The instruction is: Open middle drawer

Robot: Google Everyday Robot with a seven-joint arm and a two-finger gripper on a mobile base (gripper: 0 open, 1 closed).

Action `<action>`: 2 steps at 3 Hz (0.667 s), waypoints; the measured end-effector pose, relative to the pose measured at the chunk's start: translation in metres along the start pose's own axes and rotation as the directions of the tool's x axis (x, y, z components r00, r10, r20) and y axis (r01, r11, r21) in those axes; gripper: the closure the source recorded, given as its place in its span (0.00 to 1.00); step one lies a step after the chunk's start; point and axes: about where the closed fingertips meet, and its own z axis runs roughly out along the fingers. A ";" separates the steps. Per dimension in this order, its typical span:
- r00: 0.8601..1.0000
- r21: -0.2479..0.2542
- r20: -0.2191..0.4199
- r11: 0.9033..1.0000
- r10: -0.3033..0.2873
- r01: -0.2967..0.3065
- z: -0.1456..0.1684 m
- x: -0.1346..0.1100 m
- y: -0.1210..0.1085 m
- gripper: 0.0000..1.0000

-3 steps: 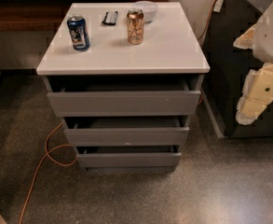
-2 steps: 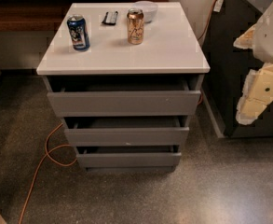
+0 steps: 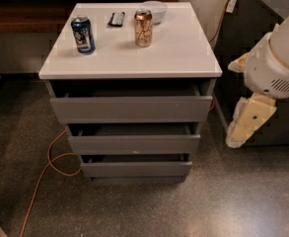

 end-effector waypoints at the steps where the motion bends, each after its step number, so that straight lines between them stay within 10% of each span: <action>1: 0.999 -0.005 0.048 1.000 0.008 -0.007 0.037 -0.006 0.007 0.00; 2: 0.994 -0.002 0.107 1.000 -0.006 0.006 0.081 -0.012 0.009 0.00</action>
Offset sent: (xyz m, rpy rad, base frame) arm 0.0369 0.0493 -0.1248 0.1627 -0.0493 0.0645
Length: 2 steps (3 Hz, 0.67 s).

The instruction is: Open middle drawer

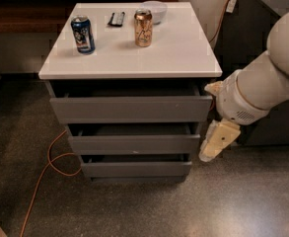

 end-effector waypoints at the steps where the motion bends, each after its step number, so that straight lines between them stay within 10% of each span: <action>1: 0.998 -0.001 0.041 0.999 -0.040 0.040 0.031 0.002 -0.005 0.00; 2: 0.989 -0.029 0.067 0.991 -0.129 0.131 0.061 0.006 -0.006 0.00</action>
Offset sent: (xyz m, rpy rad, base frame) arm 0.0361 0.0136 -0.0863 0.0343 -0.0322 0.2356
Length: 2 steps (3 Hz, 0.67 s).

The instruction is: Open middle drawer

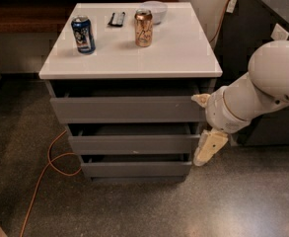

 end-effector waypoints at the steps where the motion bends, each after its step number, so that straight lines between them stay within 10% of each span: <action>1: 1.000 0.000 0.000 1.000 0.000 0.000 0.000 0.000 0.000 0.00; 2: 1.000 -0.025 -0.004 1.000 -0.009 0.009 0.014 0.000 0.001 0.00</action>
Offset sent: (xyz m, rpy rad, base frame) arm 0.0091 0.0107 -0.0292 -0.0110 0.0487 0.0350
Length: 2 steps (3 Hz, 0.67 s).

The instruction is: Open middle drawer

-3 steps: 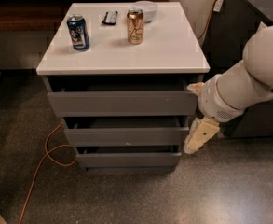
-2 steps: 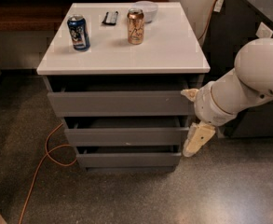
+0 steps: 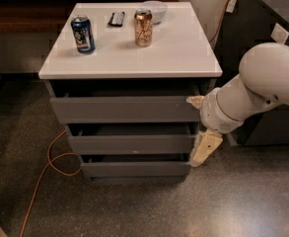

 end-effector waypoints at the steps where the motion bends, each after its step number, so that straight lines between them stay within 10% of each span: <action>1: 1.000 -0.013 0.008 1.000 -0.017 0.017 0.029 -0.001 -0.007 0.00; 2: 0.999 -0.014 0.015 0.999 -0.042 0.042 0.063 -0.003 -0.014 0.00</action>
Offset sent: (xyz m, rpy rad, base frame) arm 0.0514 0.0423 -0.0865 0.0062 -0.0186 0.0721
